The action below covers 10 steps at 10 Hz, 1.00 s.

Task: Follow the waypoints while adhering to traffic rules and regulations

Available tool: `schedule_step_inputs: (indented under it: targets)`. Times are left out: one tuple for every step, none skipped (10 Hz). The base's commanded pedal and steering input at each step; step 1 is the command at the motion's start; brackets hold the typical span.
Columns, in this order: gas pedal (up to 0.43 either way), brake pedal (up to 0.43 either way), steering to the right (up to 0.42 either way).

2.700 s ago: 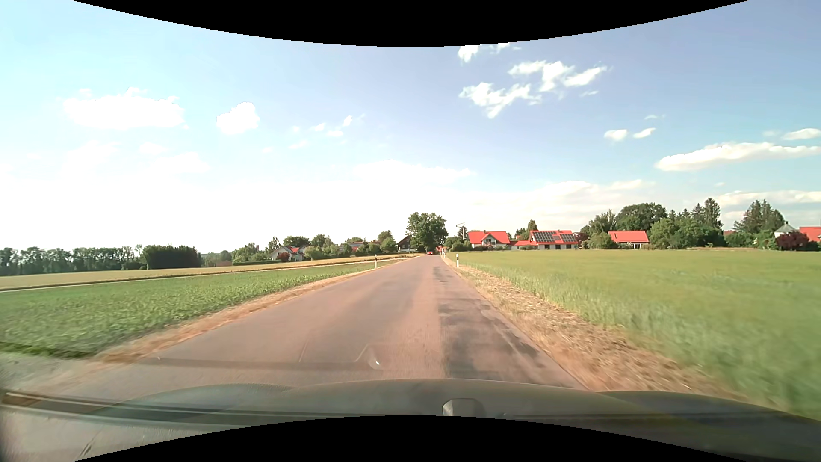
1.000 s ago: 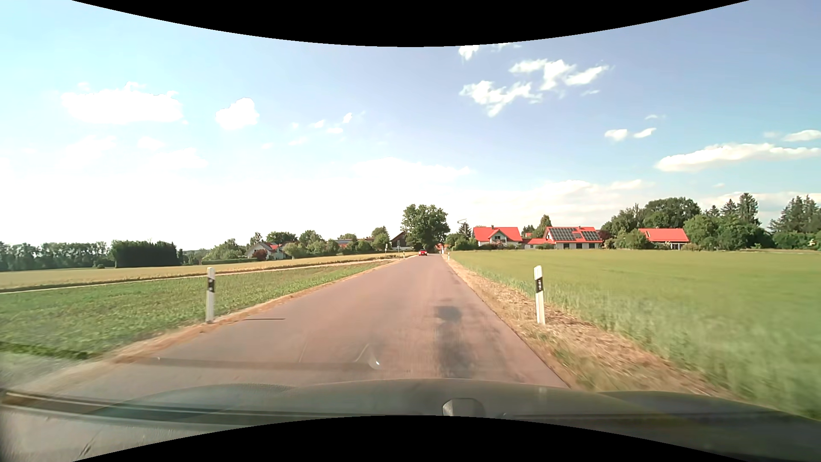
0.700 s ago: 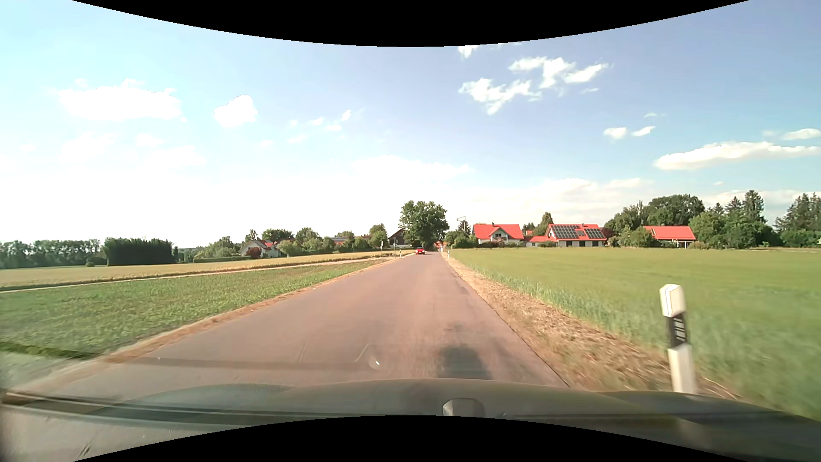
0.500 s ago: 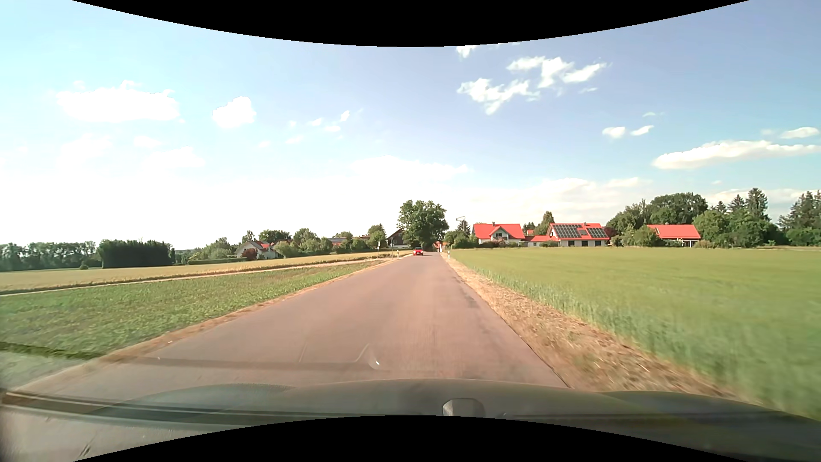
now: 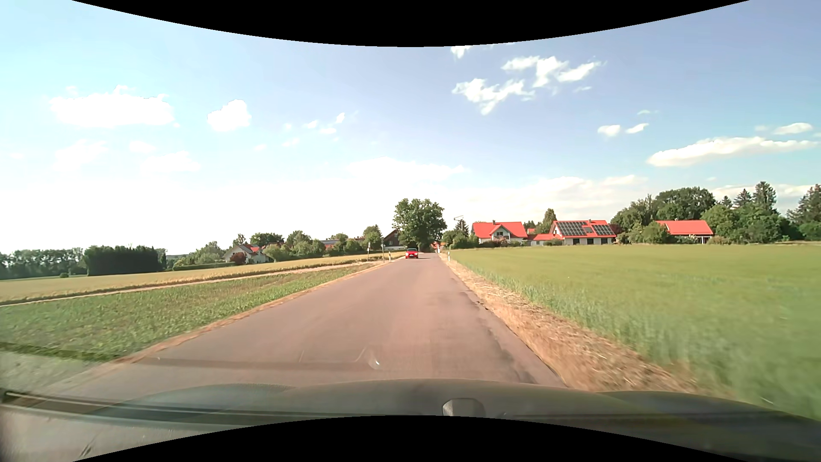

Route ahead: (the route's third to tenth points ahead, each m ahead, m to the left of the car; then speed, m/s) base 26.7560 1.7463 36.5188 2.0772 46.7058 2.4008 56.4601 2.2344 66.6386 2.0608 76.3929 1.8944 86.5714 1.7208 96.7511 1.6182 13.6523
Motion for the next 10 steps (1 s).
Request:
schedule_step_inputs:
  targets:
    - [0.039, 0.006, 0.002]
    - [0.039, 0.006, 0.001]
    - [0.039, 0.006, 0.003]
    - [0.039, 0.006, 0.004]
    - [0.039, 0.006, 0.003]
    - [0.039, 0.006, 0.002]
    - [0.039, 0.006, 0.004]
    - [0.039, 0.006, 0.003]
    - [0.039, 0.006, 0.003]
    - [0.039, 0.006, 0.001]
